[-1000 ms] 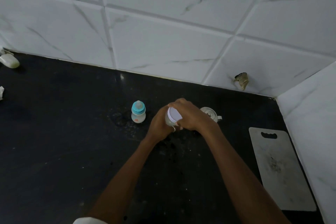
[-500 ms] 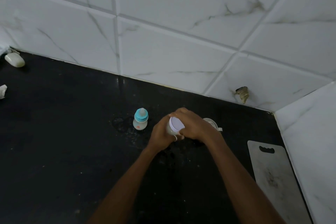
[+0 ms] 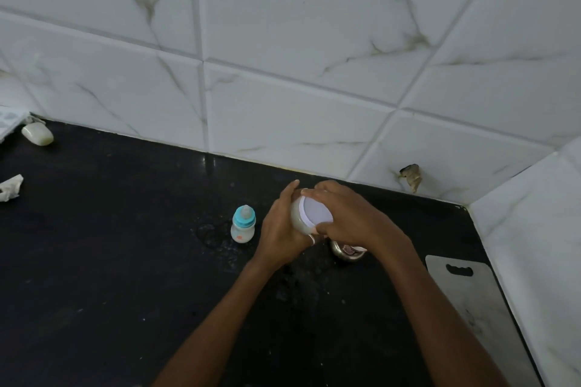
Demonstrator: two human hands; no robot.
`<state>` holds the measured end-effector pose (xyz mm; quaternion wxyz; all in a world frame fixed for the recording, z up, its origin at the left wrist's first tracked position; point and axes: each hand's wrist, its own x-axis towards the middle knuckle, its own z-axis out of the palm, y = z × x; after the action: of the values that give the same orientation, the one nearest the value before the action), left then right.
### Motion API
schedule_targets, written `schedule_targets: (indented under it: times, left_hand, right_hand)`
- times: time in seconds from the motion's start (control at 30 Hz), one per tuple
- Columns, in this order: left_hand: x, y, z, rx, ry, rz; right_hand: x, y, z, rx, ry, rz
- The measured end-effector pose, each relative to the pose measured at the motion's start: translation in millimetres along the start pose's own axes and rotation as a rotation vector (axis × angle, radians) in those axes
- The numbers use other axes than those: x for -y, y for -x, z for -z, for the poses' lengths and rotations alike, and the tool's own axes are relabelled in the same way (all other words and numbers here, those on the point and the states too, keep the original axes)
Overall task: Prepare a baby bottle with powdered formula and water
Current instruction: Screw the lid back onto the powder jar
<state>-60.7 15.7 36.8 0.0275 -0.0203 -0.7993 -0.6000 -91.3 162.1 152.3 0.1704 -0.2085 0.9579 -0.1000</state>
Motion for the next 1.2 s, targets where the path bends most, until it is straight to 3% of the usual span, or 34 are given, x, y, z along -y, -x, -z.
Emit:
schedule_targets:
  times: [0.13,0.37,0.53,0.6,0.8,0.9,1.07,1.17,1.2]
  left_hand:
    - [-21,-2,5,-0.037,0.007,-0.031]
    - [-34,8,5,-0.09,-0.081,-0.143]
    - [-28,15,5,-0.035,-0.122,-0.146]
    - [-27,16,9,0.007,-0.146,-0.157]
    - [-24,10,23,0.119,-0.117,-0.143]
    - [-36,6,29,0.186,-0.133,-0.134]
    - [-40,7,39,0.222,-0.126,-0.137]
    - [-63,1,31,0.18,-0.14,-0.041]
    - [-62,4,29,0.243,-0.161,-0.029]
  right_hand:
    - [11,16,18,-0.111,-0.013,-0.031]
    - [40,34,13,-0.304,-0.026,-0.241]
    - [48,37,0,-0.351,0.003,-0.377]
    - [42,42,1,-0.319,-0.028,-0.342]
    - [19,54,8,-0.088,-0.033,-0.001]
    - [11,54,14,-0.097,0.055,0.095]
    - [11,57,30,-0.149,0.127,0.164]
    - [15,61,29,-0.219,0.11,0.09]
    - [17,61,28,-0.245,0.105,0.047]
